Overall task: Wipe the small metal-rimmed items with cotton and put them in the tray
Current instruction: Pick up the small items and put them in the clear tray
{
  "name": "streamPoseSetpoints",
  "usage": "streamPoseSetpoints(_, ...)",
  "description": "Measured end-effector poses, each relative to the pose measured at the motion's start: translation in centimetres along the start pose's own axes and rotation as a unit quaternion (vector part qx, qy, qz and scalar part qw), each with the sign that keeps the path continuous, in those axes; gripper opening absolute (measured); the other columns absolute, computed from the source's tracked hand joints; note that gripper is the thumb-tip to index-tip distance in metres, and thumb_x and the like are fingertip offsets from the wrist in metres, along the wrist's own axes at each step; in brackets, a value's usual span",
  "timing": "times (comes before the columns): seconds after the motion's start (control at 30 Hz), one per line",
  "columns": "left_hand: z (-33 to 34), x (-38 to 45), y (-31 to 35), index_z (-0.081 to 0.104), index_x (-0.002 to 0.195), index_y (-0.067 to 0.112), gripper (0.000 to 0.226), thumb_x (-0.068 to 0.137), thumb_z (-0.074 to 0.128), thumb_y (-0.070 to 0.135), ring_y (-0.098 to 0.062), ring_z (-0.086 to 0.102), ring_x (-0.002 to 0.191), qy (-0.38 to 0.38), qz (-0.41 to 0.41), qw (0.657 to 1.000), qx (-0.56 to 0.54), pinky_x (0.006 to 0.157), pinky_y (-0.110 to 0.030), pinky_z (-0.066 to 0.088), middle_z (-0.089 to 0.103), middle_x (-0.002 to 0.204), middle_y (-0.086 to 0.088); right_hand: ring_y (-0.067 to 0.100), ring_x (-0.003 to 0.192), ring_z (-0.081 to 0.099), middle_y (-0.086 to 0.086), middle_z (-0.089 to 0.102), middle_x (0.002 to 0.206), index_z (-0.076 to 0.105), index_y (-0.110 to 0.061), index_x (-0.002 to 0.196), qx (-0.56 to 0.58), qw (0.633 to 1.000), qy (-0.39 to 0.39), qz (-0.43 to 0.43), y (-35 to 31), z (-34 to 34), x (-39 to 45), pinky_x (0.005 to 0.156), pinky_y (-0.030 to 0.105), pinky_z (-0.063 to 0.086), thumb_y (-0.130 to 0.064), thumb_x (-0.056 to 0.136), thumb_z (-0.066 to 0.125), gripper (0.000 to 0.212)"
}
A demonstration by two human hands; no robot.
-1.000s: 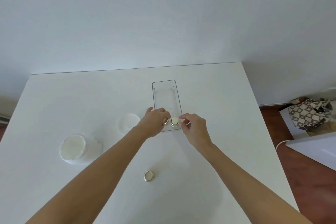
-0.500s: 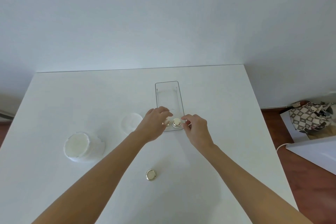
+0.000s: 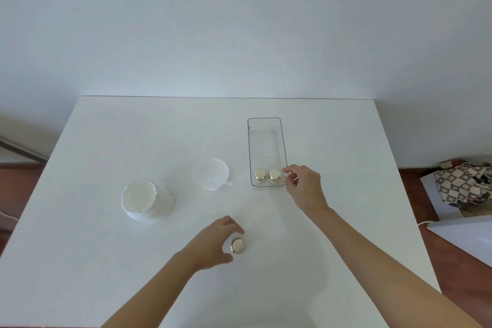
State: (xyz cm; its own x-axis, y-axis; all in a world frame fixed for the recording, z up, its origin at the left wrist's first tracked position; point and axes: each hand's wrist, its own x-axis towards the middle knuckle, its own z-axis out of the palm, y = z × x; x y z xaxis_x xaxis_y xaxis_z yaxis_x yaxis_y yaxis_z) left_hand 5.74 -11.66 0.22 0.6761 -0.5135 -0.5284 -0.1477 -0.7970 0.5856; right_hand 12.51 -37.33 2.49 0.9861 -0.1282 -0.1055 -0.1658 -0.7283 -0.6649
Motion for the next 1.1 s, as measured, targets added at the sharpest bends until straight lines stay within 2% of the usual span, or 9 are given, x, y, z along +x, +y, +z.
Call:
streamPoseSetpoints(0.2, 0.1, 0.6, -0.2, 0.064, 0.116, 0.020, 0.033, 0.084, 0.071, 0.016, -0.012, 0.060, 0.099, 0.035, 0.028, 0.999, 0.015, 0.088, -0.024, 0.048, 0.061, 0.112, 0.003, 0.027, 0.070, 0.063, 0.015, 0.065, 0.085, 0.070, -0.006, 0.102, 0.005, 1.000, -0.004, 0.010, -0.2, 0.0, -0.1, 0.073, 0.032, 0.053, -0.002, 0.087, 0.060, 0.019)
streamPoseSetpoints(0.33, -0.2, 1.2, 0.3, 0.045, 0.141, 0.035, 0.070, 0.079, 0.076, 0.027, -0.008, 0.051, 0.116, -0.004, 0.041, 0.997, 0.067, 0.091, -0.022, 0.045, 0.049, 0.130, 0.014, 0.028, 0.071, 0.063, 0.015, 0.064, 0.086, 0.069, -0.006, 0.103, 0.008, 1.000, -0.006, 0.012, -0.1, 0.0, -0.1, 0.074, 0.035, 0.054, -0.002, 0.087, 0.060, 0.019)
streamPoseSetpoints(0.4, 0.0, 1.7, 0.8, 0.044, 0.142, 0.038, 0.073, 0.078, 0.077, 0.029, -0.010, 0.049, 0.119, -0.021, 0.063, 0.992, 0.110, 0.089, -0.021, 0.041, 0.046, 0.135, 0.013, 0.028, 0.071, 0.063, 0.015, 0.064, 0.086, 0.070, -0.006, 0.103, 0.013, 1.000, -0.004, 0.012, 0.0, 0.0, -0.1, 0.074, 0.035, 0.054, -0.002, 0.087, 0.060, 0.019)
streamPoseSetpoints(0.5, 0.6, 2.5, 1.5, 0.056, 0.131, 0.033, 0.054, 0.082, 0.075, 0.027, -0.014, 0.052, 0.117, -0.026, 0.097, 0.985, 0.139, 0.090, -0.026, 0.043, 0.049, 0.132, 0.008, 0.026, 0.072, 0.062, 0.014, 0.063, 0.086, 0.070, -0.006, 0.103, 0.014, 1.000, 0.003, 0.009, 0.2, 0.2, -0.1, 0.073, 0.030, 0.052, -0.002, 0.087, 0.061, 0.019)
streamPoseSetpoints(0.63, 0.6, 2.8, 1.7, 0.064, 0.119, 0.025, 0.034, 0.086, 0.072, 0.020, -0.014, 0.058, 0.105, -0.017, 0.104, 0.991, 0.076, 0.089, -0.025, 0.046, 0.056, 0.119, 0.006, 0.023, 0.070, 0.060, 0.013, 0.063, 0.086, 0.070, -0.007, 0.103, 0.021, 1.000, 0.004, 0.007, 0.4, 0.3, 0.0, 0.071, 0.027, 0.050, -0.003, 0.088, 0.060, 0.019)
streamPoseSetpoints(0.77, -1.8, 3.2, 2.6, 0.070, 0.108, 0.018, 0.030, 0.080, 0.078, 0.012, 0.000, 0.058, 0.081, 0.122, 0.137, 0.982, -0.050, 0.082, -0.018, 0.049, 0.057, 0.095, 0.012, 0.017, 0.066, 0.055, 0.012, 0.063, 0.085, 0.071, -0.008, 0.103, 0.030, 0.999, 0.008, 0.008, 0.6, 0.4, 0.0, 0.069, 0.021, 0.045, -0.005, 0.089, 0.059, 0.018)
streamPoseSetpoints(0.9, -6.4, 6.0, 4.4, 0.070, 0.112, 0.011, 0.033, 0.080, 0.081, 0.007, 0.000, 0.059, 0.081, 0.293, 0.151, 0.943, -0.058, 0.081, -0.007, 0.043, 0.062, 0.093, 0.005, 0.013, 0.066, 0.054, 0.009, 0.062, 0.085, 0.071, -0.010, 0.104, 0.034, 0.999, 0.007, 0.013, 0.6, 0.5, -0.1, 0.068, 0.016, 0.041, -0.006, 0.090, 0.059, 0.019)
streamPoseSetpoints(1.0, -9.7, 9.2, 5.7, 0.068, 0.117, 0.007, 0.035, 0.083, 0.077, 0.004, -0.014, 0.063, 0.085, 0.308, 0.134, 0.942, -0.019, 0.085, -0.021, 0.047, 0.064, 0.099, -0.001, 0.014, 0.067, 0.056, 0.010, 0.063, 0.085, 0.071, -0.010, 0.103, 0.034, 0.999, 0.010, 0.010, 0.7, 0.5, -0.1, 0.069, 0.016, 0.043, -0.006, 0.089, 0.061, 0.018)
streamPoseSetpoints(1.1, -11.2, 12.6, 6.9, 0.064, 0.124, 0.009, 0.039, 0.087, 0.070, 0.002, -0.026, 0.065, 0.100, 0.246, 0.098, 0.962, 0.061, 0.100, -0.036, 0.043, 0.066, 0.112, -0.006, 0.016, 0.068, 0.057, 0.011, 0.063, 0.086, 0.071, -0.009, 0.103, 0.032, 0.999, 0.011, 0.007, 0.6, 0.5, -0.2, 0.070, 0.019, 0.047, -0.005, 0.089, 0.062, 0.018)
